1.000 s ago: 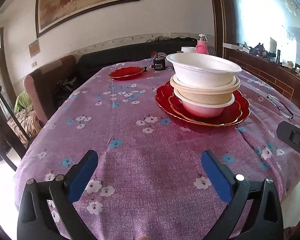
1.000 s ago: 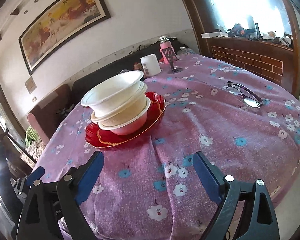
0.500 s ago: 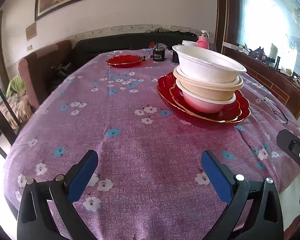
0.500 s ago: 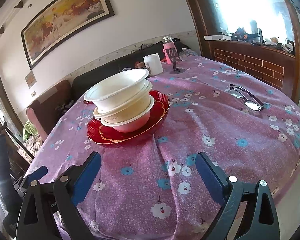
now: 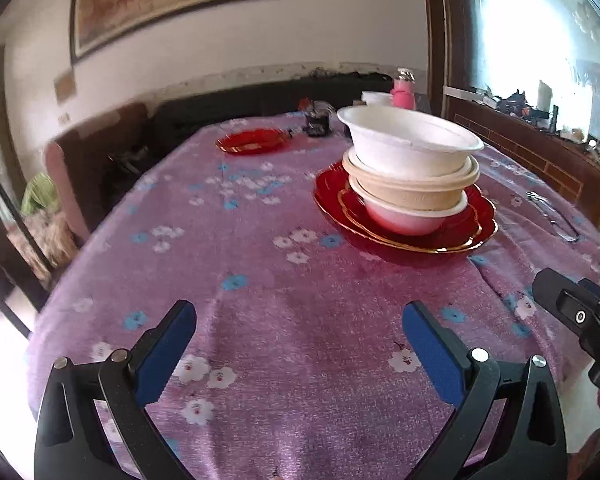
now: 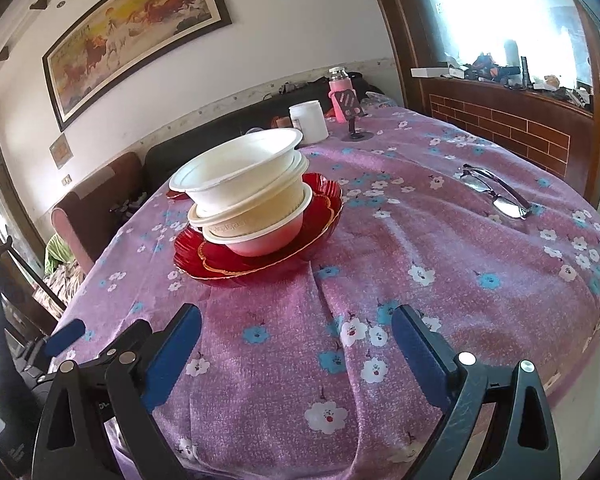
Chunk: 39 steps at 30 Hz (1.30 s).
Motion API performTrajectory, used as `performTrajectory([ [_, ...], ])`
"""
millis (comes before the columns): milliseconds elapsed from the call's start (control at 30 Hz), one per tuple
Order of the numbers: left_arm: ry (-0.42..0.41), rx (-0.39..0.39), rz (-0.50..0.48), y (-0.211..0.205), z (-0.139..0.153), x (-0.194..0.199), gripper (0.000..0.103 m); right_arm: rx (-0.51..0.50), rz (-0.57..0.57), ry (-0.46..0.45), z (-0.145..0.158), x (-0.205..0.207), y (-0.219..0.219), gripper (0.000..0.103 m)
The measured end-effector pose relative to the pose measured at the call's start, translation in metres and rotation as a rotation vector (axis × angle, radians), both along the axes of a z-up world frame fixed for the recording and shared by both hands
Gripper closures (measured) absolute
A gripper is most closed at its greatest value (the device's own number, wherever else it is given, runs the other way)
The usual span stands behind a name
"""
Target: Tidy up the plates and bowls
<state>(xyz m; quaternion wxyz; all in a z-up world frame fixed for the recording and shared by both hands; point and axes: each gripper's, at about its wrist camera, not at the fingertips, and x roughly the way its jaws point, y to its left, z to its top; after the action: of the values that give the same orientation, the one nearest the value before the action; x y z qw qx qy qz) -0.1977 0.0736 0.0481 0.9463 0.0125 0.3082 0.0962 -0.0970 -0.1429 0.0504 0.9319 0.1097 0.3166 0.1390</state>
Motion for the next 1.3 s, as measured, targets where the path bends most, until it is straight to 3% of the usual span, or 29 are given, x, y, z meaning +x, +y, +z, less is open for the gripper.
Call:
performTrajectory([
  [133, -0.026, 0.122, 0.020, -0.016, 0.001, -0.006, 0.000, -0.001, -0.005, -0.008, 0.001, -0.001, 0.000, 0.005],
  [233, -0.017, 0.145, 0.022, -0.020, 0.000, -0.007, 0.000, 0.000, -0.005, -0.006, 0.001, -0.001, -0.001, 0.005],
  [400, -0.003, 0.125, 0.030, -0.016, 0.000, -0.008, 0.000, 0.014, -0.017, 0.000, 0.000, 0.000, -0.006, 0.003],
  [733, 0.001, 0.169, 0.052, -0.019, -0.004, -0.009, 0.000, 0.003, -0.012, -0.009, 0.001, -0.002, -0.004, 0.002],
  [1300, 0.027, 0.128, 0.030, -0.016, -0.006, -0.007, 0.000, 0.000, -0.012, -0.011, 0.002, -0.002, -0.003, 0.002],
])
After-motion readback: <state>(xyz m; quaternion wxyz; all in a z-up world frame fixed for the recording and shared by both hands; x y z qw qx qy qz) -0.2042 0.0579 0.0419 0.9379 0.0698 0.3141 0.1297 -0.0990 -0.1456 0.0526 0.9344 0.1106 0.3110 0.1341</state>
